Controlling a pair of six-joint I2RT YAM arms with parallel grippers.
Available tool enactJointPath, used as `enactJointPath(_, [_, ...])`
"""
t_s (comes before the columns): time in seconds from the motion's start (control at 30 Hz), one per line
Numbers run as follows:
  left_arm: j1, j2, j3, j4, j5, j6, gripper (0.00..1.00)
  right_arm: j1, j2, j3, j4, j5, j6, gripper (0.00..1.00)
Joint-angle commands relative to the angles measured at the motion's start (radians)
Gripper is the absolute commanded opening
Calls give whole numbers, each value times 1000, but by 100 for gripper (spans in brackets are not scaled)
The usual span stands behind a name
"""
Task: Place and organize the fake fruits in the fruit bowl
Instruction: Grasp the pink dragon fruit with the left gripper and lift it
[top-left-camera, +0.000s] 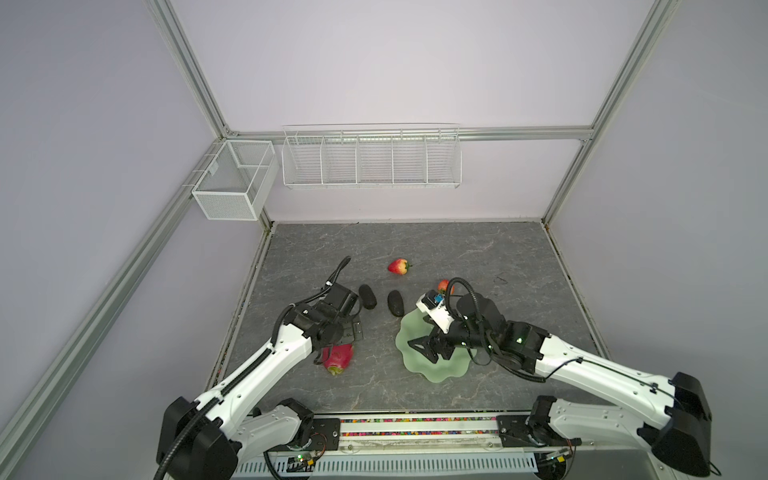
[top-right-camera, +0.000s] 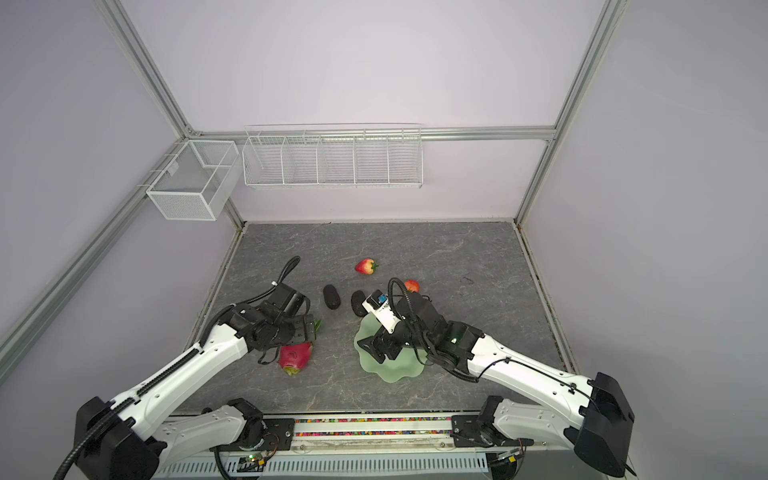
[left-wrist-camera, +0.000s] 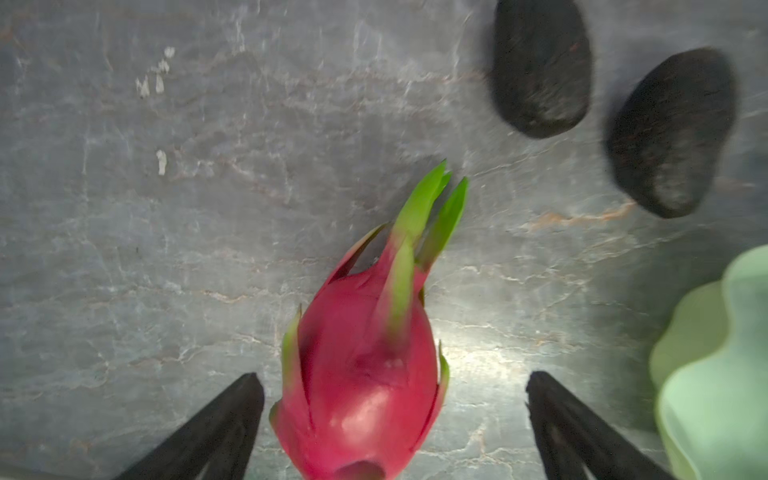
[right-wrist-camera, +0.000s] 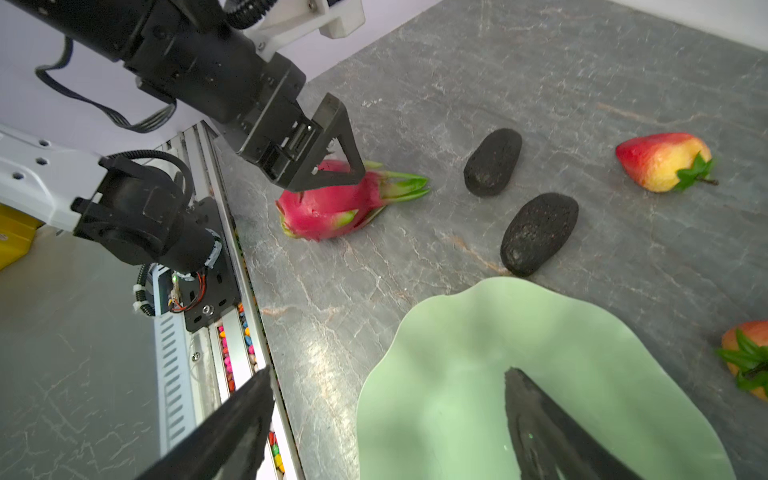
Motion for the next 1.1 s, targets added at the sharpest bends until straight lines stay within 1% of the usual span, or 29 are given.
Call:
enactJointPath(0.0, [-4,30,-18,-57,-31,-81,99,6,-27,-25,-9,-3,14,88])
enactJointPath(0.13, [-4,63,-70,37,23,-91,99,5,-16,-12,-17,-29,0,88])
enactJointPath(0.2, [-4,92,-81,50,33,-95,99,3,-6,-7,-26,-31,-1,88])
enactJointPath(0.3, [-4,115,-94,53,38,-92,97,-10,-1,-13,-26,-29,3,88])
enactJointPath(0.43, [-4,130,-107,72,36,-84,79,-33,-3,-17,-26,-37,11,88])
enactJointPath(0.5, [-5,126,-88,69,32,-74,66,-52,-11,-16,-35,-41,21,89])
enactJointPath(0.53, [-4,118,-70,62,29,-69,59,-72,-18,-17,-44,-45,32,88])
enactJointPath(0.57, [-4,111,-50,54,27,-60,54,-92,-27,-19,-52,-49,46,88])
enactJointPath(0.6, [-5,100,-23,38,25,-48,52,-124,-40,-26,-58,-58,68,89])
enactJointPath(0.7, [-12,71,95,-30,25,-22,51,-214,-101,-60,-84,-90,116,88])
enactJointPath(0.77, [-33,57,179,-41,41,6,51,-255,-147,-79,-123,-94,127,88])
enactJointPath(0.87, [-71,65,274,26,177,41,51,-312,-227,-119,-172,-128,153,88])
enactJointPath(0.93, [-116,96,309,94,257,41,51,-338,-275,-145,-203,-152,164,89])
enactJointPath(1.07, [-225,214,382,214,358,38,51,-357,-370,-185,-254,-164,193,89])
